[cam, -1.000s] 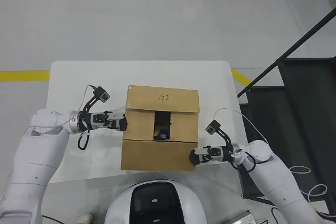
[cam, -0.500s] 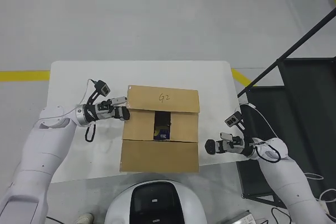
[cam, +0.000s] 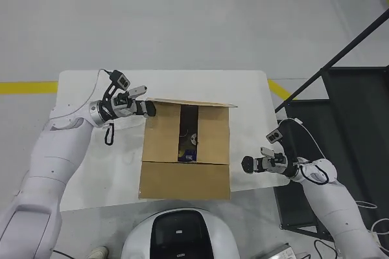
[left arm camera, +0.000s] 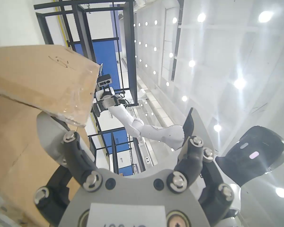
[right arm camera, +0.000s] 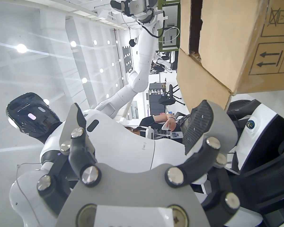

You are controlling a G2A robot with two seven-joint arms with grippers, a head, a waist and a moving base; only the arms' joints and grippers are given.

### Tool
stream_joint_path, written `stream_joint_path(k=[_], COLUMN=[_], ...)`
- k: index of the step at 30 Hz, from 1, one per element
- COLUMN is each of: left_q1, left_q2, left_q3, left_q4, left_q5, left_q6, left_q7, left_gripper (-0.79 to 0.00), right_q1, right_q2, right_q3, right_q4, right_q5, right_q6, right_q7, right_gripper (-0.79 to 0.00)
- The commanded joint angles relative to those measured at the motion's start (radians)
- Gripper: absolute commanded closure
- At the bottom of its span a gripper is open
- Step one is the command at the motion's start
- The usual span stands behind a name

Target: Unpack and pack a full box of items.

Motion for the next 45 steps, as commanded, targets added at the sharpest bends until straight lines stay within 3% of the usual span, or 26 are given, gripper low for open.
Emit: stream_joint_path(k=[1,14,24,28,35,45], left_q1=[-0.033,-0.209,-0.290,-0.296,-0.310,-0.322], left_q2=[-0.016,-0.140,-0.212,-0.232,-0.248,-0.225], left_q3=[0.017,0.134,0.258,0.298,0.342,0.323], left_q4=[0.034,0.298,0.437,0.461,0.506,0.563], left_q5=[-0.015,0.011,0.308,0.411,0.545,0.576], left_q6=[-0.009,-0.105,-0.095,-0.067,-0.072,-0.123], left_q7=[0.020,0.315,0.644,0.710,0.688,0.528], left_gripper=[-0.785,-0.785,-0.785,-0.785,-0.785,-0.785], right_q1=[0.001,0.013,0.026,0.027,0.028,0.039], right_q2=[0.000,-0.004,-0.008,-0.010,-0.011,-0.015], right_q3=[0.004,0.016,0.009,0.009,0.009,-0.005], right_q4=[0.007,0.041,0.071,0.081,0.092,0.081], right_q5=[0.005,-0.004,-0.032,-0.032,-0.040,-0.059], right_q6=[0.000,-0.002,-0.014,-0.019,-0.021,-0.019], right_q7=[-0.004,-0.046,-0.075,-0.073,-0.067,-0.059], right_gripper=[-0.785,-0.785,-0.785,-0.785,-0.785,-0.785])
